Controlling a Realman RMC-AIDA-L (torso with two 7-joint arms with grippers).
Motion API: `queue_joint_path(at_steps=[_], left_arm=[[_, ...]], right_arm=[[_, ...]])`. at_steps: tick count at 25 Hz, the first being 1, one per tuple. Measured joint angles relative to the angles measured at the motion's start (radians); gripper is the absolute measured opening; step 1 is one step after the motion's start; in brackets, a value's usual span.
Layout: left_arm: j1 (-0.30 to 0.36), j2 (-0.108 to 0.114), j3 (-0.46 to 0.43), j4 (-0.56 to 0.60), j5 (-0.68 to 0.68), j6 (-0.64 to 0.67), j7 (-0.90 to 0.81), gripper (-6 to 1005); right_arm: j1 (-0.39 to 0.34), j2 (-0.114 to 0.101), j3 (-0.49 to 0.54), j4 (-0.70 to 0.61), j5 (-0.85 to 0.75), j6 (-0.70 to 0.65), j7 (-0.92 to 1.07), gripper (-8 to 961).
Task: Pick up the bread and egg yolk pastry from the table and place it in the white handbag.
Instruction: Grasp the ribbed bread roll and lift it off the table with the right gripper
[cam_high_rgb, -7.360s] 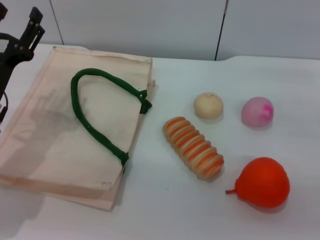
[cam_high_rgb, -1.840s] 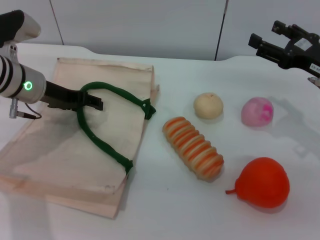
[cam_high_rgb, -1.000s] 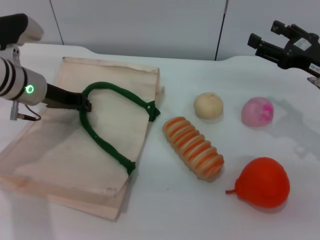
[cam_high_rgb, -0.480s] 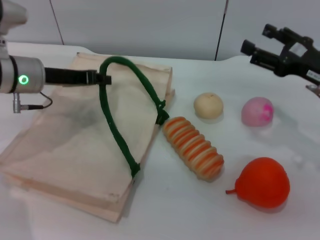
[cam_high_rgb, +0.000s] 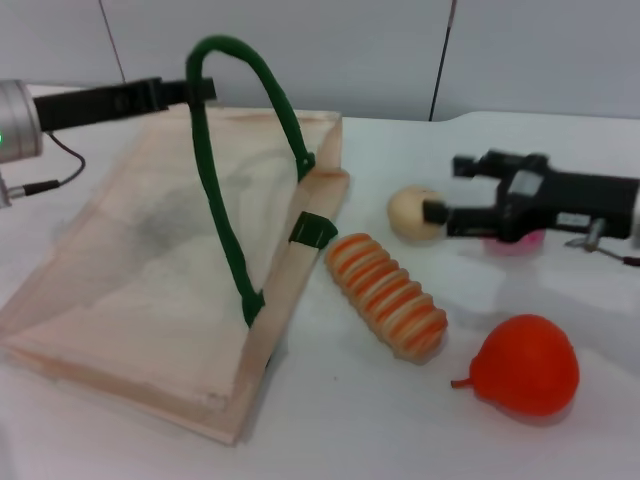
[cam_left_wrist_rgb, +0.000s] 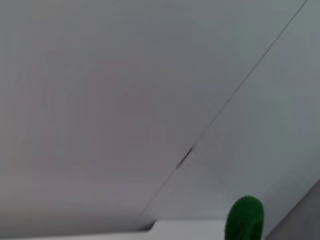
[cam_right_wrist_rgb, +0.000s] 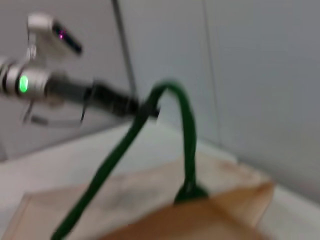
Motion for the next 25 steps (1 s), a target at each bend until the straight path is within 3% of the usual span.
queue_joint_path(at_steps=[8,11,16,19,25], left_arm=[[0.019,0.018,0.000,0.000,-0.048,-0.044,0.003,128],[0.019,0.022,0.000,0.000,-0.056,-0.046,0.000,128],[0.028,0.024,0.000,0.000,-0.086,-0.065,0.003,128],[0.040,0.029,-0.002,0.000,-0.121,-0.087,0.010,128],[0.041,0.028,-0.002,0.000,-0.150,-0.135,0.021,127]], right_arm=[[0.054,0.007,-0.331,-0.070,-0.050,0.127,0.259,876],[0.012,0.011,-0.486,-0.208,-0.050,0.148,0.396,875],[-0.128,0.002,-0.798,-0.549,-0.099,0.259,0.686,873],[-0.145,0.001,-0.867,-0.640,-0.192,0.281,0.814,871],[-0.095,0.001,-0.973,-0.617,-0.247,0.339,0.927,866]])
